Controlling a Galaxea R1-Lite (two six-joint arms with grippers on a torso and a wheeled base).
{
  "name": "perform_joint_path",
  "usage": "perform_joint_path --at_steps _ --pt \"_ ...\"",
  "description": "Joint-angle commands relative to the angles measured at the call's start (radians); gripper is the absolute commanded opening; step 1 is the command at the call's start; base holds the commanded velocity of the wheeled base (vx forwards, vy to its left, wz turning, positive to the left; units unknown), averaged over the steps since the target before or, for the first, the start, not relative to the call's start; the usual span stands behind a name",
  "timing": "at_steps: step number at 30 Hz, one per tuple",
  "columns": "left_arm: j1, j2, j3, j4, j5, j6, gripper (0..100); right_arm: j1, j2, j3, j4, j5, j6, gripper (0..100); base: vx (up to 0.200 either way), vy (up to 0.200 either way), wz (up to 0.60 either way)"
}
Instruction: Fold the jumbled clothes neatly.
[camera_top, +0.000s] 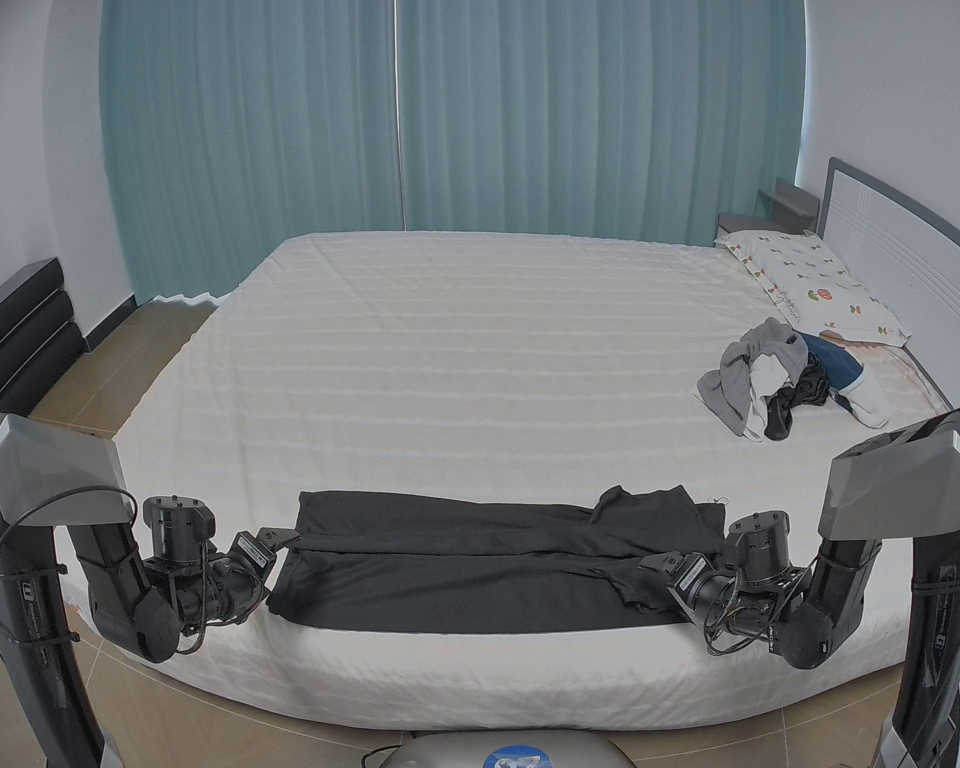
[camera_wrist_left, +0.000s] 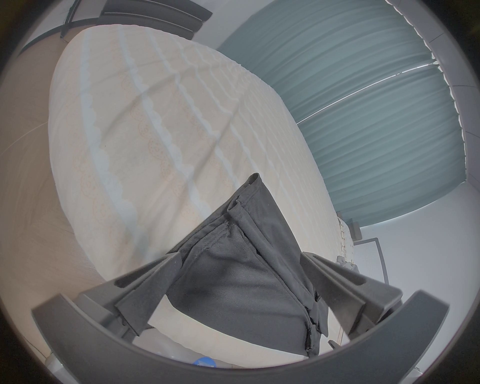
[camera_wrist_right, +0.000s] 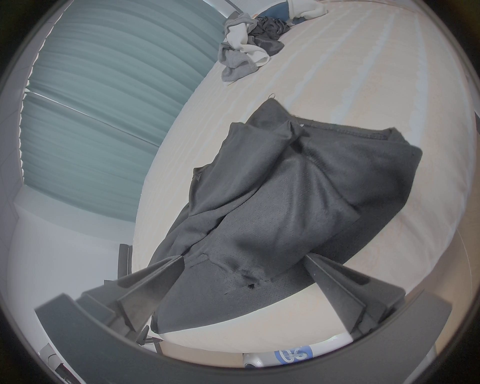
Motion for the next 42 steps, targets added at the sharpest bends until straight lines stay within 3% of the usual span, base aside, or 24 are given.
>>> perform_joint_path --at_steps 1,15,16,22,36,42 --pt "-0.001 0.006 -0.002 -0.001 0.0 0.0 100 0.008 0.006 -0.004 0.0 0.0 0.01 100 0.0 0.0 0.0" --pt "-0.001 0.008 -0.002 -0.001 0.002 0.0 100 0.031 0.038 -0.027 -0.005 -0.034 0.011 100 0.0 0.0 0.0" --pt "-0.001 0.008 -0.002 -0.001 0.002 0.0 100 0.031 0.042 -0.025 -0.005 -0.041 0.011 0 0.0 0.0 0.0" --pt "-0.001 0.008 -0.003 -0.001 0.002 0.0 100 0.043 0.045 -0.016 0.0 -0.087 0.005 0 0.0 0.0 0.0" --pt "-0.001 0.011 -0.002 -0.001 0.002 0.002 100 0.058 -0.043 0.056 0.0 -0.074 -0.001 0 0.0 0.0 0.0" --pt "-0.001 0.012 -0.002 -0.001 0.002 0.003 100 0.063 -0.027 0.075 0.006 -0.072 -0.043 0 0.0 0.0 0.0"
